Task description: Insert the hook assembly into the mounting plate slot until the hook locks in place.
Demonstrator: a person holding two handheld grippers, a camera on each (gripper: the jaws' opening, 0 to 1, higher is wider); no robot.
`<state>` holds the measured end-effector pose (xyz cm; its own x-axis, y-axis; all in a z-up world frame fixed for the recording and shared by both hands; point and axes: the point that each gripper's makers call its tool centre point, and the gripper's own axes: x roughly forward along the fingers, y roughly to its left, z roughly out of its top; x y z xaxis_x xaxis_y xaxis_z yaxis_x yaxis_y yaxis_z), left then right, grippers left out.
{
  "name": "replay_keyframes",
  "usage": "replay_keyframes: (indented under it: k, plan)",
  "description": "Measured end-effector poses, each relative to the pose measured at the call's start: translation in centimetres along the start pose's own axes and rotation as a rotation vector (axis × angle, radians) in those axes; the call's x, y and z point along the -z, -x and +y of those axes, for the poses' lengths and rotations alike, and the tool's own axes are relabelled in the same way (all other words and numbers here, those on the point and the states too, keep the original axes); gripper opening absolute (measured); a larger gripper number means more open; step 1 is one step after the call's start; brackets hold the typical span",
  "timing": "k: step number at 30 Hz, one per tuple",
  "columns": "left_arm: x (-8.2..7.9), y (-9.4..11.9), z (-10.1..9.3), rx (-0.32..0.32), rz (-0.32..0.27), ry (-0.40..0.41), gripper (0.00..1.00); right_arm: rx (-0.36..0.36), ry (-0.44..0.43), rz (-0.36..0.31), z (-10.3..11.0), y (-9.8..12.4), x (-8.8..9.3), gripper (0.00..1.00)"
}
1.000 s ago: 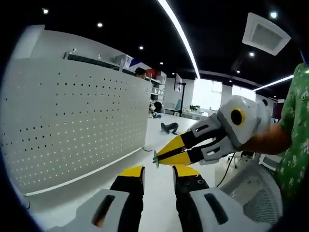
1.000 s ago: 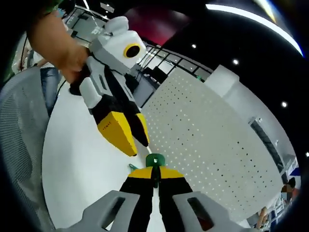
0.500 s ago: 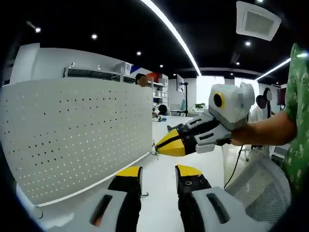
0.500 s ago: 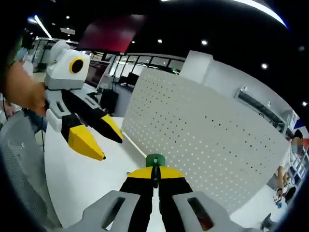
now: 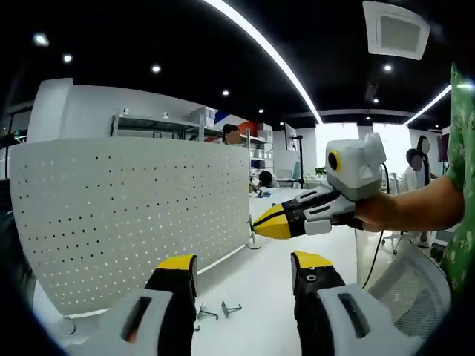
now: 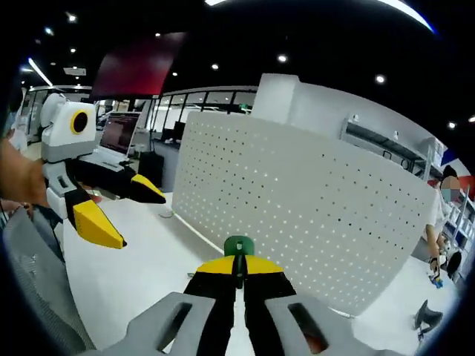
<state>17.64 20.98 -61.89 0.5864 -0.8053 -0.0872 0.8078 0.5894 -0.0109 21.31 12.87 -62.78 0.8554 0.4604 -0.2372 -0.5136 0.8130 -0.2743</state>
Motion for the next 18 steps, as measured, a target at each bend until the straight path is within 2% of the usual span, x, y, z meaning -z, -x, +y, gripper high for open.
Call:
replay_keyframes:
  k: [9,15,18]
  plan:
    - [-0.3,0.8,1.4,-0.112,-0.028,0.006,0.88,0.025,-0.023,-0.004,-0.9,-0.2,-0.3,0.01]
    - [-0.5,1.5,1.9,-0.157,-0.051,0.001,0.97,0.051,-0.029,-0.005,-2.0,-0.3,-0.7,0.01]
    - [-0.5,1.7,1.9,-0.153,-0.058,0.014,0.99,0.062,-0.037,-0.007,-2.5,-0.4,-0.8,0.01]
